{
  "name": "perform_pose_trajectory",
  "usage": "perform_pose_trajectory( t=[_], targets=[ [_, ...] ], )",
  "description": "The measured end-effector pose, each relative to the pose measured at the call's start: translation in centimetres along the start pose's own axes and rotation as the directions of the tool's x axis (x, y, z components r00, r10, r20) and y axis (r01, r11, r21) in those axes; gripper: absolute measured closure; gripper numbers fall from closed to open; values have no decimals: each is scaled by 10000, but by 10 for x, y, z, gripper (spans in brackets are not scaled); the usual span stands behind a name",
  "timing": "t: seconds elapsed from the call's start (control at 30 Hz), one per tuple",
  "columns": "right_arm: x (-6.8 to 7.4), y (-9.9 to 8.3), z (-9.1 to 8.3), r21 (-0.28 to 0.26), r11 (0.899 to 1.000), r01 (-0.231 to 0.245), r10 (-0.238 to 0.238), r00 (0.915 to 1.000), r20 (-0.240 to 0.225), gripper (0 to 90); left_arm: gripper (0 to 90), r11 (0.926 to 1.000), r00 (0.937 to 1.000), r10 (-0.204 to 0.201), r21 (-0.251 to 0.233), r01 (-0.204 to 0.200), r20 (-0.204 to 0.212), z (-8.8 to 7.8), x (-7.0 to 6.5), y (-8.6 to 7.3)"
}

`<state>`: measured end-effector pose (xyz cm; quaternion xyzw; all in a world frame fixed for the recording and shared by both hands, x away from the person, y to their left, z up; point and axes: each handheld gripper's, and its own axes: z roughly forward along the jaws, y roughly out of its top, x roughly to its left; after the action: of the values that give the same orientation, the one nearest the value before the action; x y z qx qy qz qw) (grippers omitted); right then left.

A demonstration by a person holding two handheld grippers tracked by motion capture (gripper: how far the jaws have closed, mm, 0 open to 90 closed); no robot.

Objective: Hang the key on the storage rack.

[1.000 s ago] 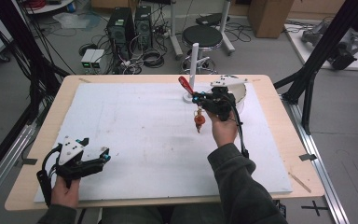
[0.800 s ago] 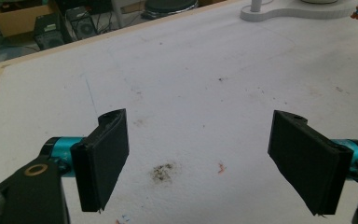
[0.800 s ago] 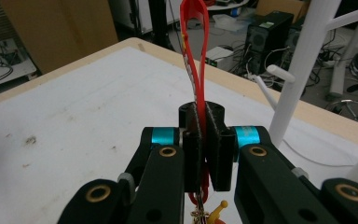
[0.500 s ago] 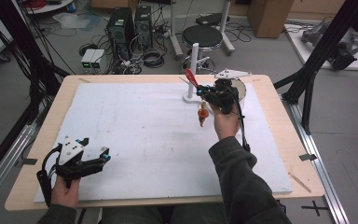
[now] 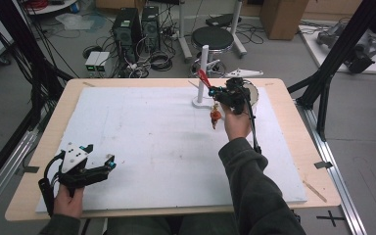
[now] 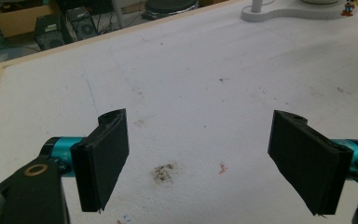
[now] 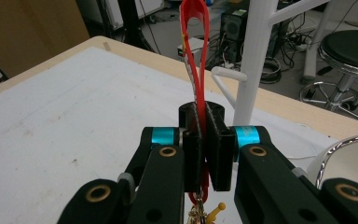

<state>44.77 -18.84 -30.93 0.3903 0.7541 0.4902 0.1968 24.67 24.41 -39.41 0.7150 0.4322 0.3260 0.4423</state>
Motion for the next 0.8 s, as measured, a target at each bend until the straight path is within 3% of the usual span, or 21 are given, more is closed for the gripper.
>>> perform_pose_trajectory(
  t=[0.8],
  targets=[
    [-9, -3, 22, 706, 9974, -145, 126, 9995, 283, 860, 207, 10000, 10000, -44, 21, 45, -52, 2, 1, 1]
  ],
)
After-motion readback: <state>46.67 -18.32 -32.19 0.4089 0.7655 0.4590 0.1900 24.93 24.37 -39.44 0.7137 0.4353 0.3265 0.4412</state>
